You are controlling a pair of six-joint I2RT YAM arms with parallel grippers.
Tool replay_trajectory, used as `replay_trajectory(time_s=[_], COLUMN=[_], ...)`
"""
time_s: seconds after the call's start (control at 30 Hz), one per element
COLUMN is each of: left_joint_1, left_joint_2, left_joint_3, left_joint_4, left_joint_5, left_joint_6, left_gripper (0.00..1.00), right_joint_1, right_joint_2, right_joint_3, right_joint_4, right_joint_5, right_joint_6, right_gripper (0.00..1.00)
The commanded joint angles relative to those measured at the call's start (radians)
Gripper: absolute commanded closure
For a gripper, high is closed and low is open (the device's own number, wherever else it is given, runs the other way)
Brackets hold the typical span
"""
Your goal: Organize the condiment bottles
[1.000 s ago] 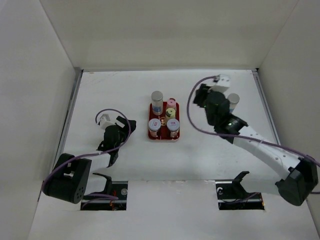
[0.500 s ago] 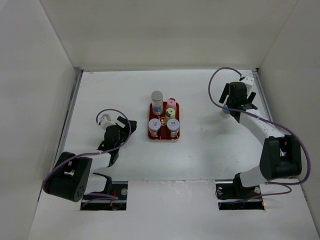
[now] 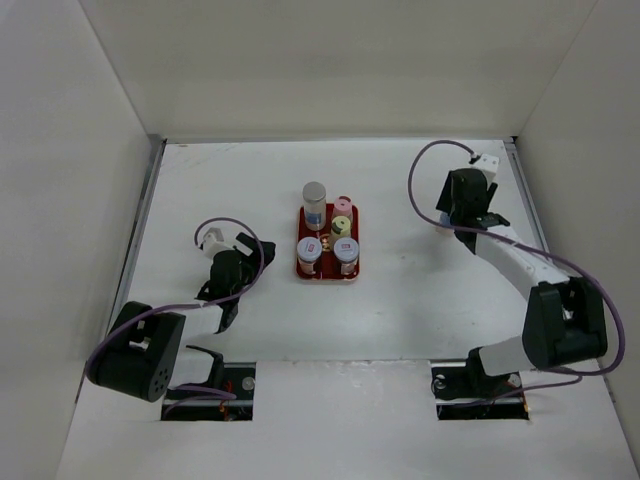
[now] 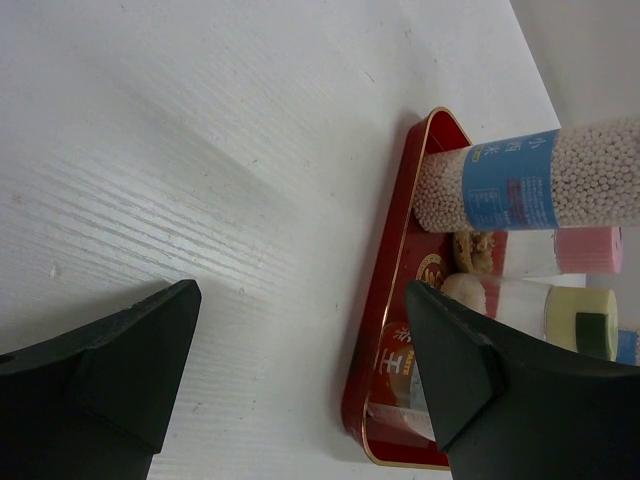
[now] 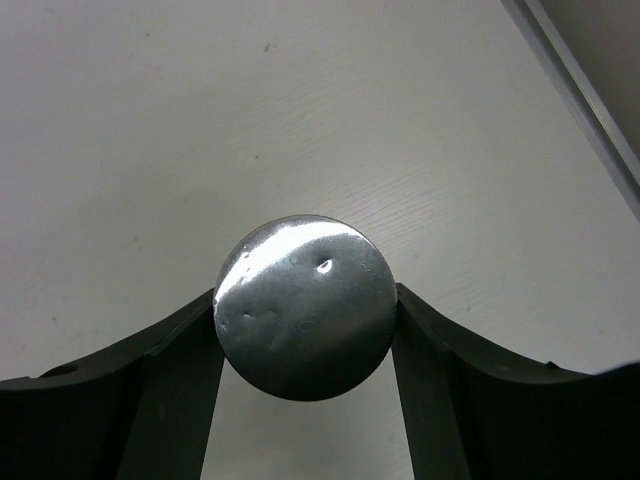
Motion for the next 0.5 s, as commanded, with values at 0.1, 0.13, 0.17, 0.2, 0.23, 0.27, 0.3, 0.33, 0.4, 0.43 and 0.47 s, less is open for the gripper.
replay_trajectory(time_s=[0.1, 0.13, 0.17, 0.2, 0.23, 0.27, 0.3, 0.33, 0.4, 0.43, 0.47], left_joint_1=[-0.006, -0.006, -0.006, -0.006, -0.006, -0.003, -0.003, 0.001, 0.007, 0.009, 0.011], left_joint_2=[-0.005, -0.005, -0.011, -0.021, -0.031, -0.034, -0.034, -0.032, -0.040, -0.049, -0.057], left_joint_3=[0.031, 0.031, 0.030, 0.027, 0.024, 0.021, 0.019, 0.019, 0.015, 0.013, 0.012], left_joint_4=[0.049, 0.049, 0.049, 0.049, 0.049, 0.049, 0.049, 0.049, 0.049, 0.049, 0.046], left_joint_5=[-0.005, -0.001, -0.001, -0.007, -0.011, -0.017, -0.021, -0.018, -0.010, -0.014, -0.021], left_joint_6=[0.001, 0.001, 0.001, 0.001, 0.001, 0.001, 0.001, 0.001, 0.001, 0.001, 0.001], left_gripper=[0.17, 0.17, 0.17, 0.17, 0.17, 0.17, 0.17, 0.17, 0.17, 0.17, 0.17], right_joint_1=[0.227, 0.273, 0.319, 0.368, 0.417, 0.468, 0.500, 0.542, 0.615, 0.648, 0.677], right_joint_2=[-0.263, -0.288, -0.306, -0.318, -0.321, -0.318, -0.309, -0.293, -0.242, -0.210, -0.170], right_joint_3=[0.040, 0.053, 0.067, 0.081, 0.101, 0.124, 0.142, 0.168, 0.223, 0.251, 0.285], right_joint_4=[0.119, 0.108, 0.099, 0.094, 0.093, 0.088, 0.087, 0.085, 0.087, 0.091, 0.093], right_joint_5=[0.071, 0.072, 0.074, 0.071, 0.071, 0.071, 0.071, 0.063, 0.057, 0.054, 0.048], right_joint_6=[-0.055, -0.055, -0.052, -0.046, -0.046, -0.046, -0.045, -0.045, -0.045, -0.046, -0.052], right_gripper=[0.47, 0.47, 0.47, 0.47, 0.46, 0.46, 0.46, 0.46, 0.45, 0.45, 0.45])
